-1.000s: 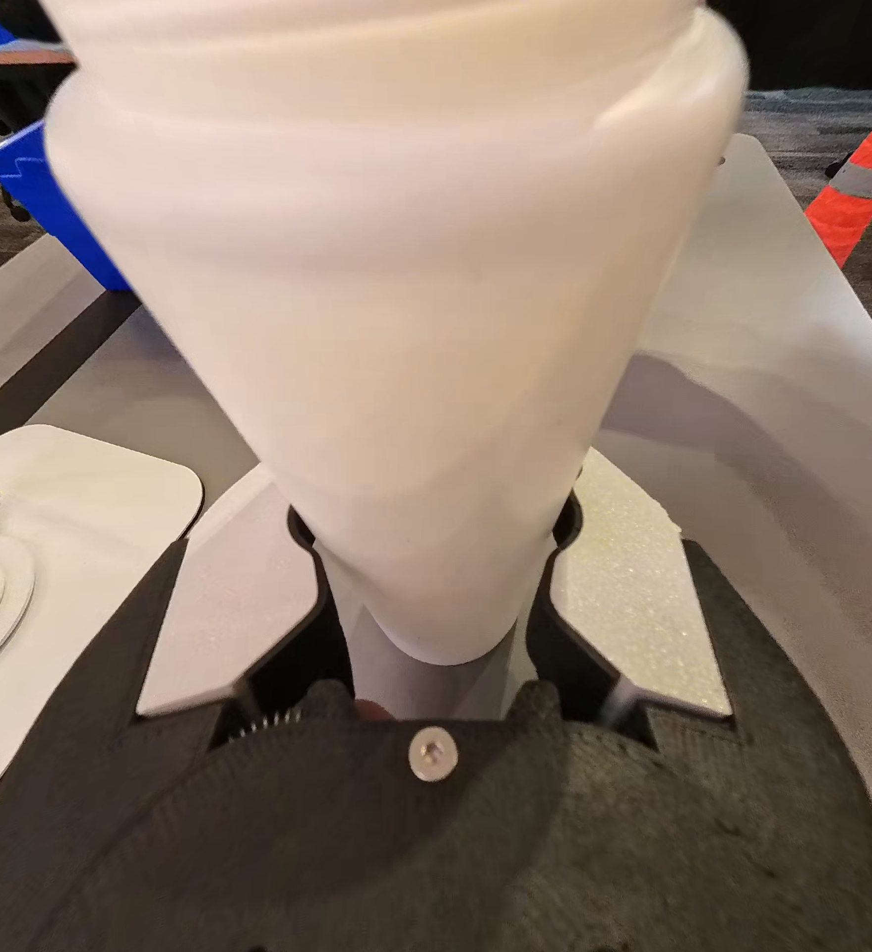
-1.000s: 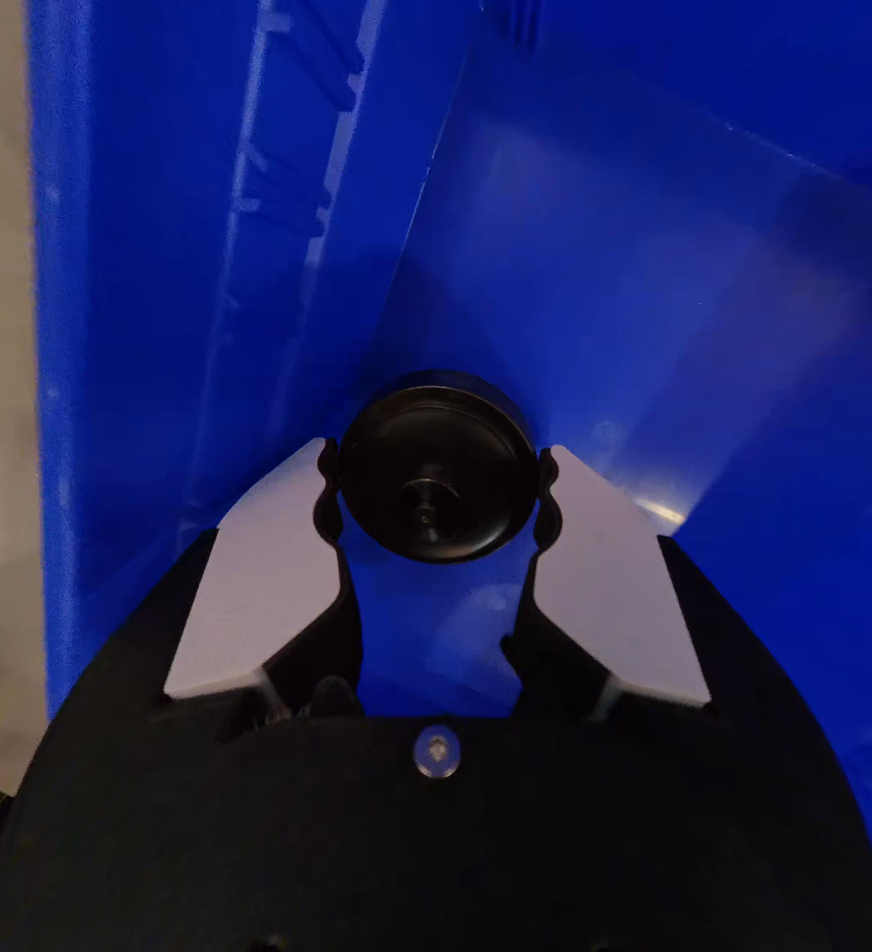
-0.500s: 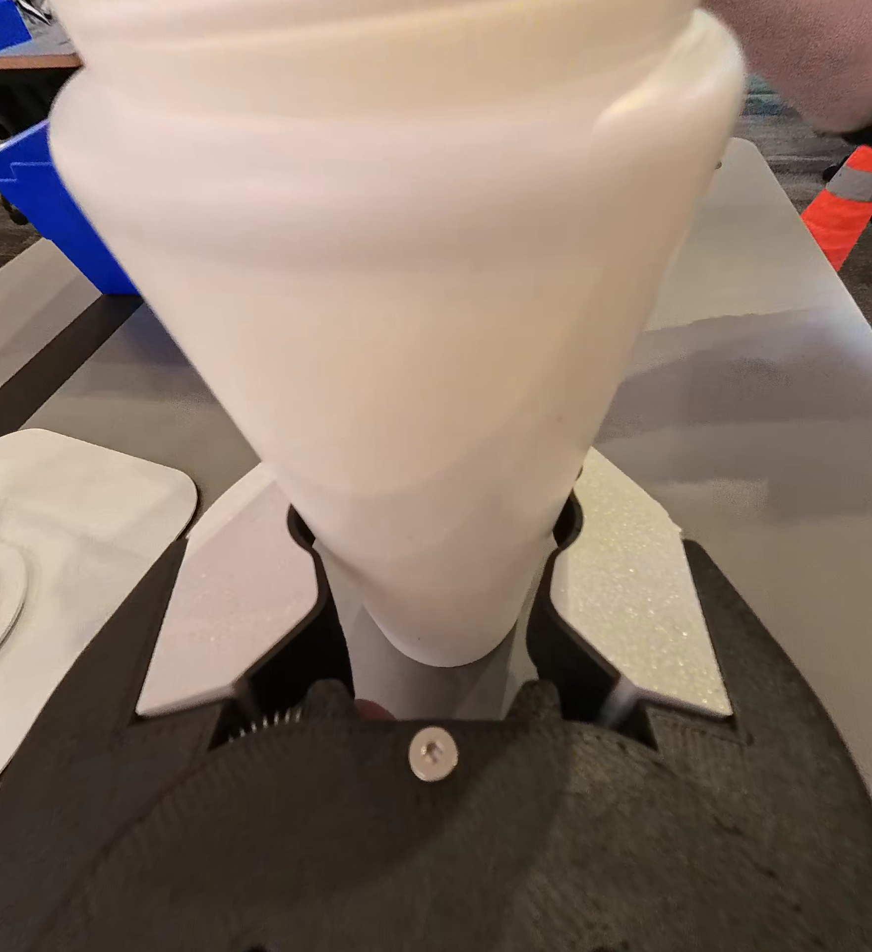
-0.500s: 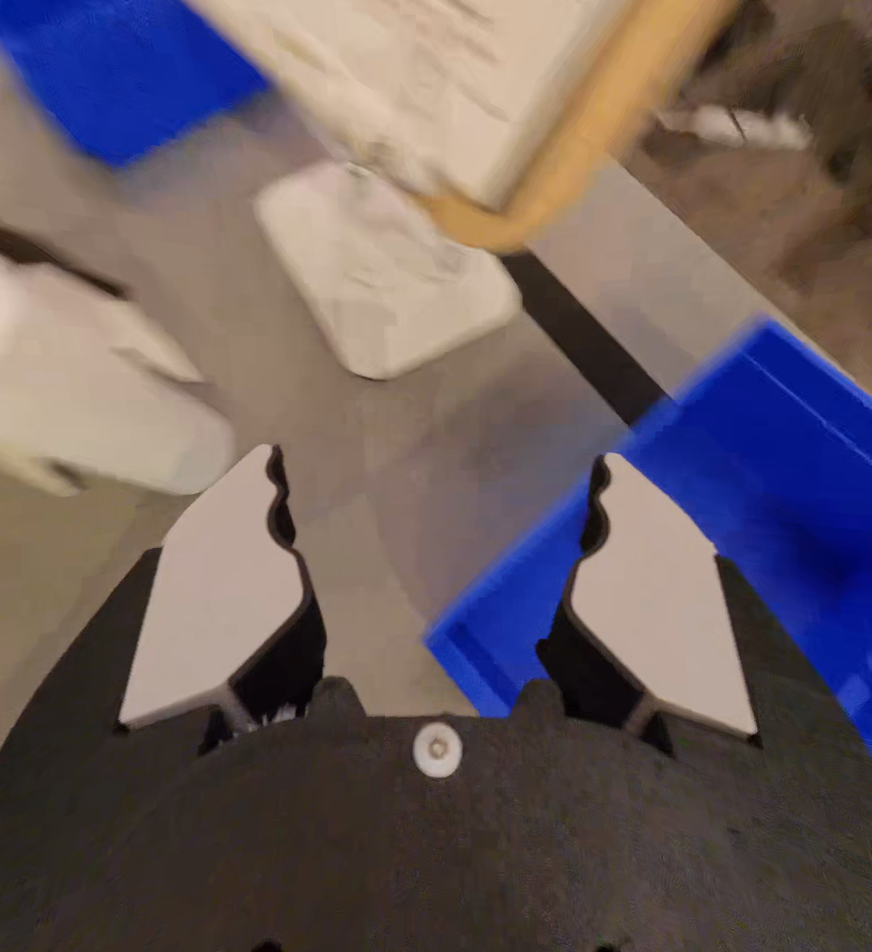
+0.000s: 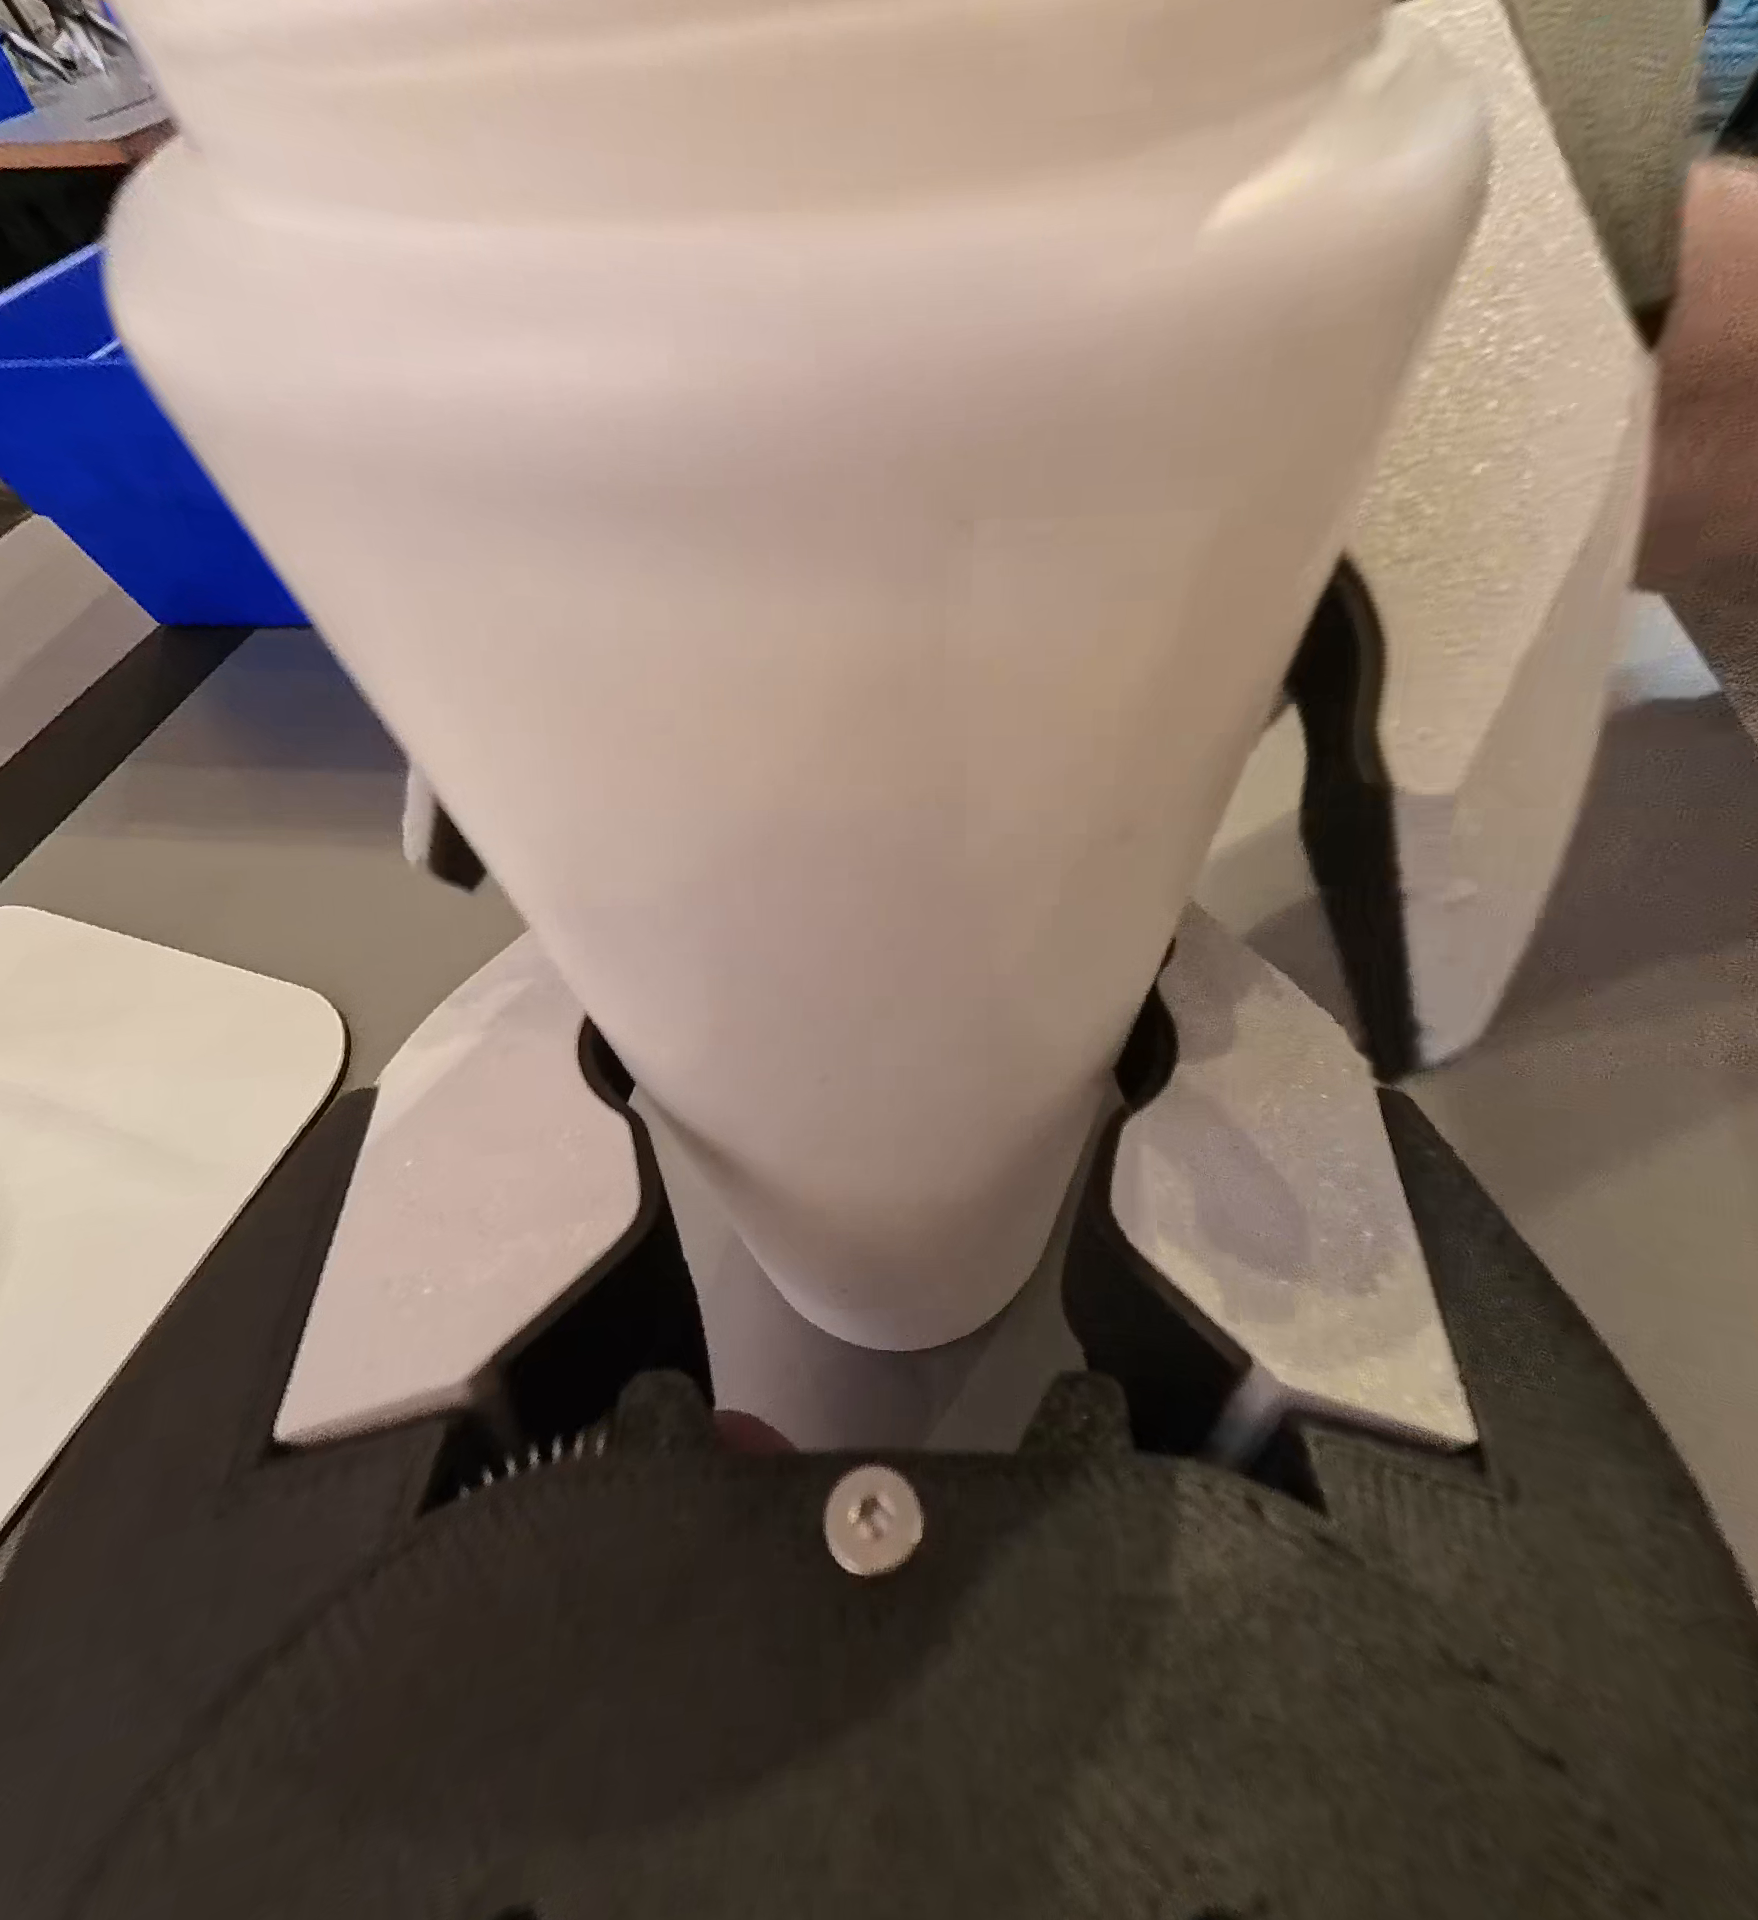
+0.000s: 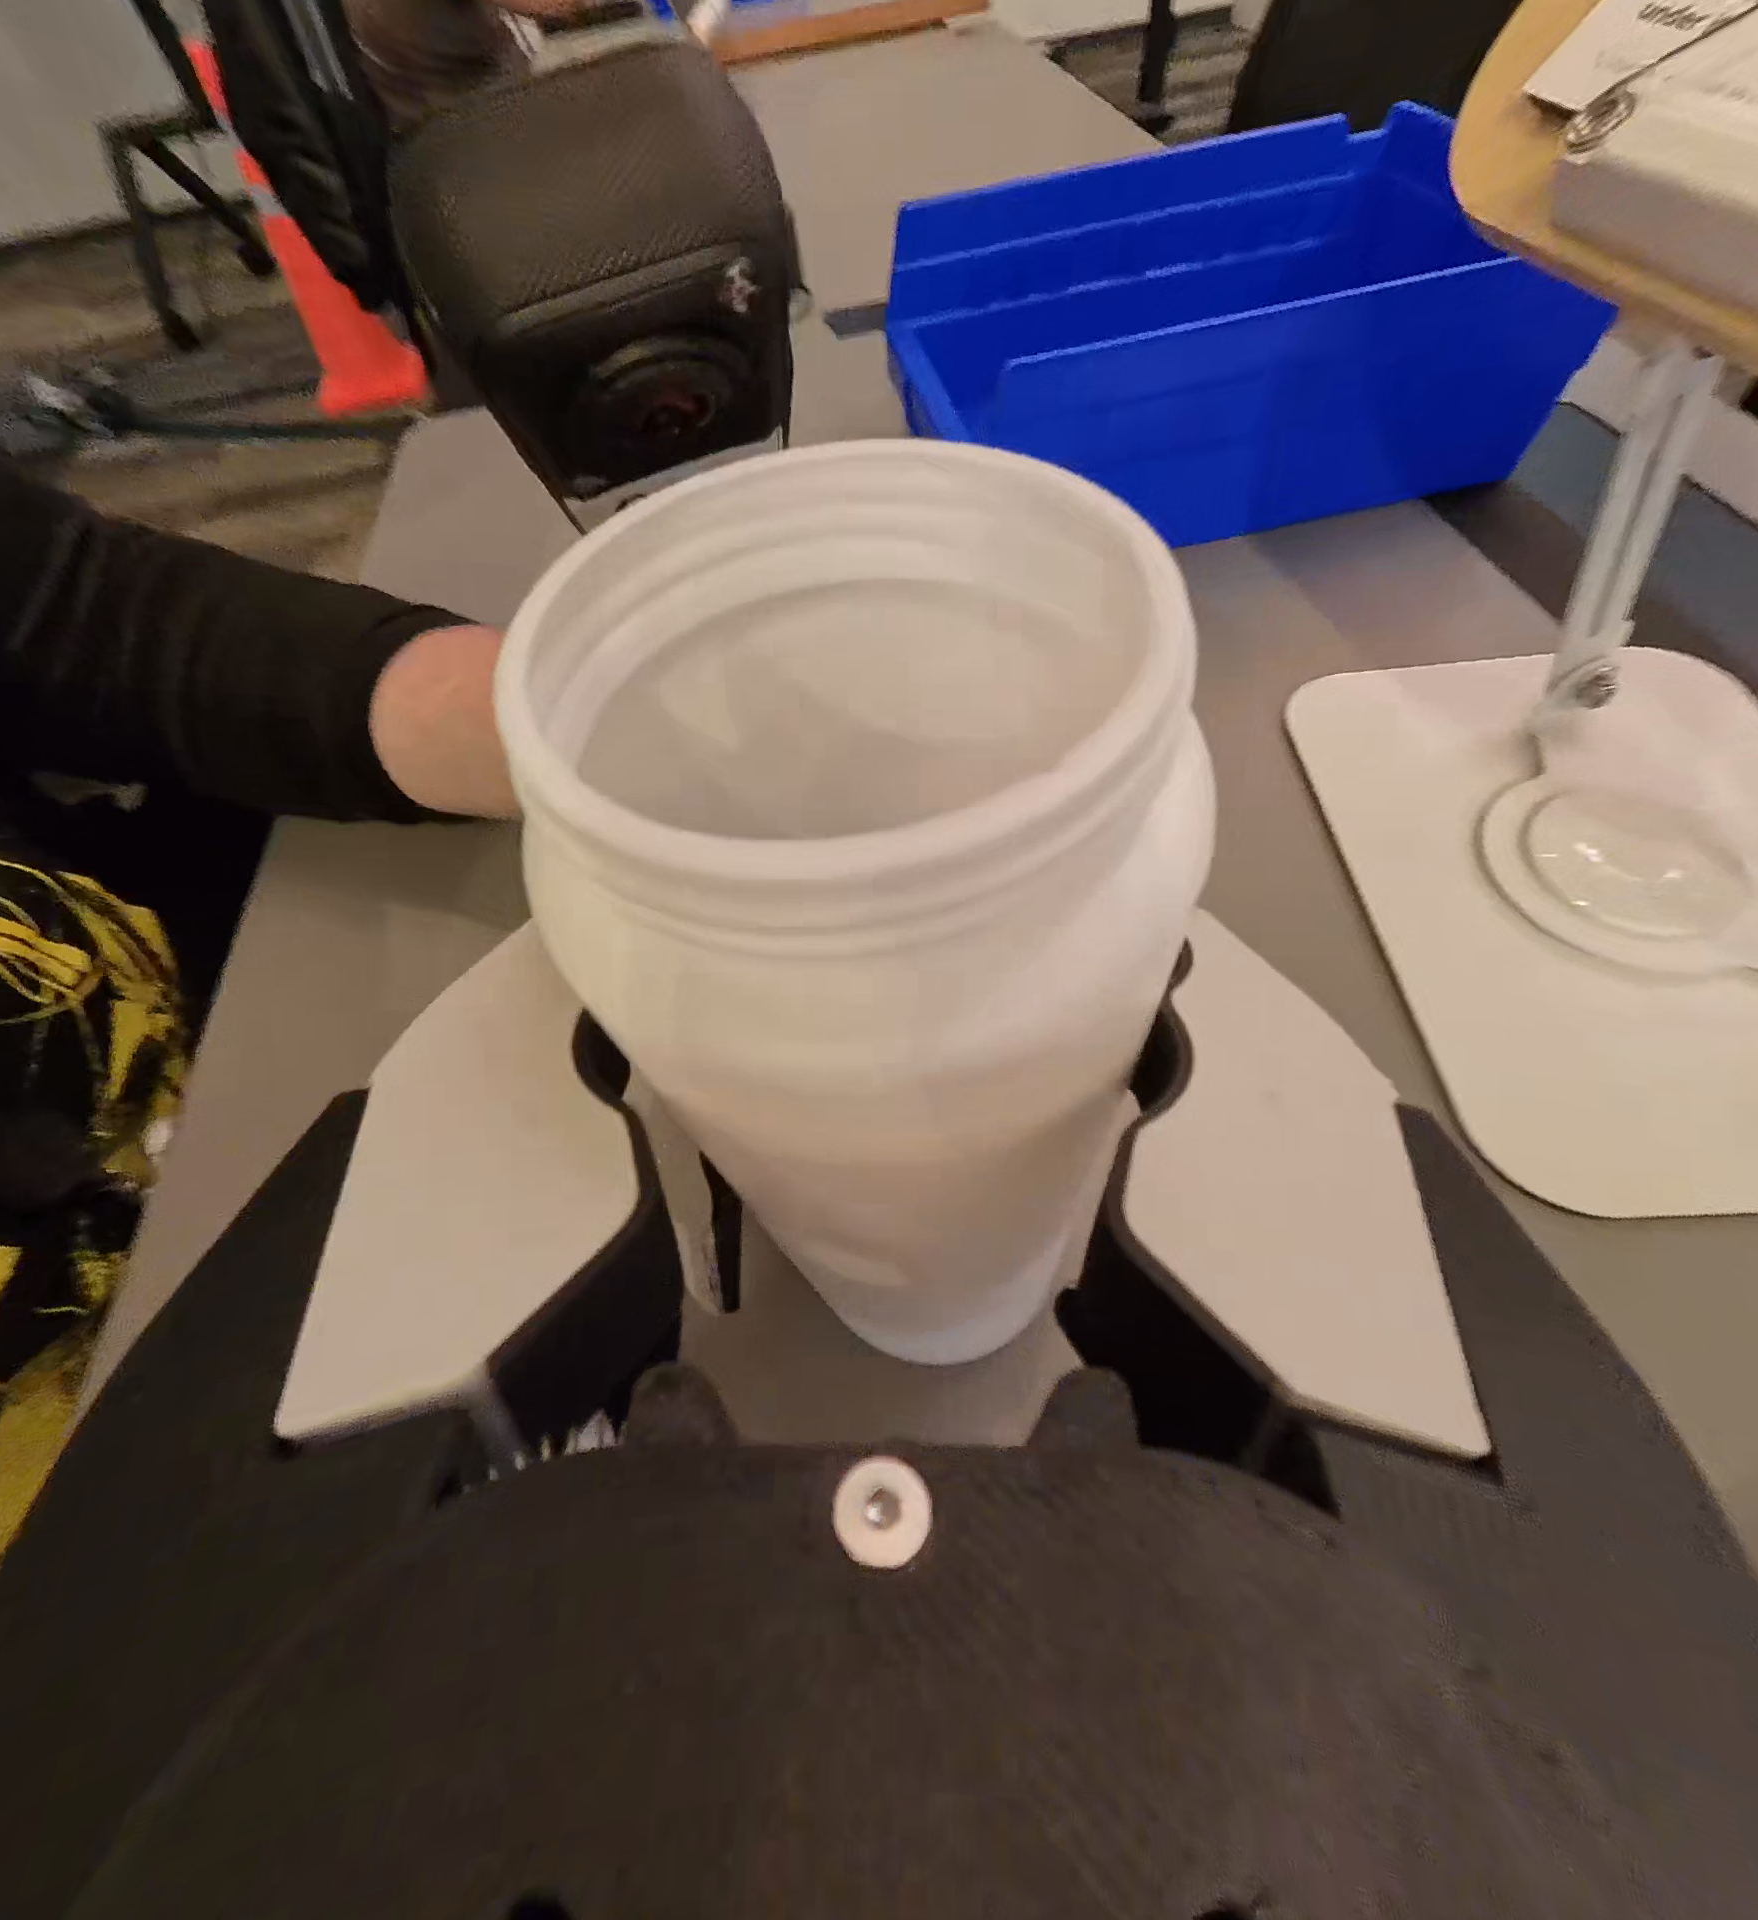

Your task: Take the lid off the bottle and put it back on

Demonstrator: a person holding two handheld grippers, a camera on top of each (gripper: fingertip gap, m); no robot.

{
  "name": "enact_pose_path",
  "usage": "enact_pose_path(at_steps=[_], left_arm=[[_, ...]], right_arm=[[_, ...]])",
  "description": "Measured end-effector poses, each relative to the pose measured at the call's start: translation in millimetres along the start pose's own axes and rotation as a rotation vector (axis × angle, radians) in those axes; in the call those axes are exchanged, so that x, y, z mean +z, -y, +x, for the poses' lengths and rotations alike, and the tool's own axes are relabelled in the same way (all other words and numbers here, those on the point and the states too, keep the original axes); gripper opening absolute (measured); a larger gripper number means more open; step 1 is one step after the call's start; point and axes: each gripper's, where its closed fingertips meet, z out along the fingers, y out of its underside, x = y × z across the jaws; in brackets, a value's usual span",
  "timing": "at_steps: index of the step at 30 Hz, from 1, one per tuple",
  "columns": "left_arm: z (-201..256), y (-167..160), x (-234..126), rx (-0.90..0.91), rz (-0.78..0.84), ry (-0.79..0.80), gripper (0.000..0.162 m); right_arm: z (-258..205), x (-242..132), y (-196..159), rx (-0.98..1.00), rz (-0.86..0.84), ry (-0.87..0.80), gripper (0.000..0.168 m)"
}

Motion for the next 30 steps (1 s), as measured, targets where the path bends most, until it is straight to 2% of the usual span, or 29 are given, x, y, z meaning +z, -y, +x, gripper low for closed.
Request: enact_pose_path(at_steps=[2, 10, 13, 18, 21, 24, 27, 30], left_arm=[[-1, 0, 0, -0.005, 0.006, -0.003, 0.093], [-3, 2, -6, -0.038, 0.024, 0.011, 0.094], [-6, 15, -18, -0.082, 0.12, 0.002, 0.084], [-33, 5, -30, -0.171, 0.168, 0.075, 0.077], [-49, -7, -29, -0.182, 0.14, 0.154, 0.067], [-60, -12, -29, -0.16, 0.105, 0.243, 0.068], [-67, -15, -30, -0.15, 0.087, 0.296, 0.069], [-71, -23, -27, -0.151, 0.057, 0.312, 0.069]], right_arm=[[-2, 8, -2, 0.072, 0.008, 0.06, 0.108], [0, 11, 6, 0.062, 0.079, 0.052, 0.103], [6, -4, 22, 0.106, 0.162, 0.048, 0.103], [39, -81, 64, 0.122, 0.208, -0.134, 0.102], [79, -150, 85, 0.122, 0.17, -0.358, 0.102], [123, -223, 98, 0.106, 0.092, -0.625, 0.102], [175, -267, 69, 0.23, -0.11, -0.783, 0.102], [220, -275, 22, 0.437, -0.205, -0.764, 0.102]])
